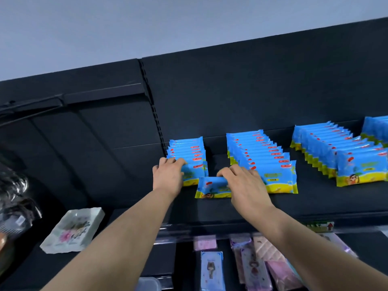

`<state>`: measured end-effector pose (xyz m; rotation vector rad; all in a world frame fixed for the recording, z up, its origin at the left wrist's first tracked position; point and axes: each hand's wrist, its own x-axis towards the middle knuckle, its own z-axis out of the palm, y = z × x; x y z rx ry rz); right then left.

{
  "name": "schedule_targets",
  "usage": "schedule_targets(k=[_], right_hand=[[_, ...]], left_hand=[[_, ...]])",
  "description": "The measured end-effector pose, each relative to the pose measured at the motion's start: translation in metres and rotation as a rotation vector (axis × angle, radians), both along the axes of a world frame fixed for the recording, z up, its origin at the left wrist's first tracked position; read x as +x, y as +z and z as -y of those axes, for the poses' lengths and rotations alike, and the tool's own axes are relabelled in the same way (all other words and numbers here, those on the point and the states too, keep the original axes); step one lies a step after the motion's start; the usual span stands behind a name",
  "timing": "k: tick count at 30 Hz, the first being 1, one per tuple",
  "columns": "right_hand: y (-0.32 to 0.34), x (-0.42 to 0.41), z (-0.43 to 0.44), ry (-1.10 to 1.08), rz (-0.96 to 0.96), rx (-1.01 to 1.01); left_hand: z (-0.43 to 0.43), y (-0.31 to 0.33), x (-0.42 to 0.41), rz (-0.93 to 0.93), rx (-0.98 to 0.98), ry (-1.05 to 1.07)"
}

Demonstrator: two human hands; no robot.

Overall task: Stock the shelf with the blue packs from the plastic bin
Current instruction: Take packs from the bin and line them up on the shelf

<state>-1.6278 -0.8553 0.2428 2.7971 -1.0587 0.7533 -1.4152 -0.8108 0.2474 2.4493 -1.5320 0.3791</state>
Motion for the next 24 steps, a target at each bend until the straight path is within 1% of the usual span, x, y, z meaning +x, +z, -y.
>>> schedule_targets(k=[3, 8, 10, 12, 15, 17, 19, 22, 24], right_hand=[[-0.005, 0.016, 0.006, -0.028, 0.004, -0.018], [-0.008, 0.038, 0.013, -0.021, 0.017, -0.026], [-0.007, 0.047, 0.012, -0.013, 0.021, -0.034], [-0.005, 0.057, 0.009, 0.004, 0.009, -0.020], [-0.004, 0.071, 0.005, 0.029, 0.005, 0.010], [-0.005, 0.080, 0.004, 0.051, -0.007, 0.020], [-0.010, 0.089, 0.003, 0.071, 0.025, 0.017], [-0.018, 0.099, 0.005, 0.089, 0.101, 0.004], [-0.021, 0.104, 0.009, 0.101, 0.112, 0.009]], left_hand=[[0.012, -0.002, 0.015, -0.002, -0.029, -0.036], [0.019, -0.004, 0.024, -0.101, -0.171, -0.009], [0.013, -0.006, 0.028, -0.182, -0.243, 0.002], [0.001, -0.009, 0.031, -0.299, -0.366, 0.033], [-0.018, -0.013, 0.033, -0.510, -0.482, 0.142], [-0.027, -0.018, 0.031, -0.637, -0.486, 0.212], [-0.034, -0.024, 0.027, -0.700, -0.436, 0.241], [-0.042, -0.030, 0.014, -0.730, -0.336, 0.271], [-0.047, -0.037, 0.004, -0.703, -0.283, 0.279]])
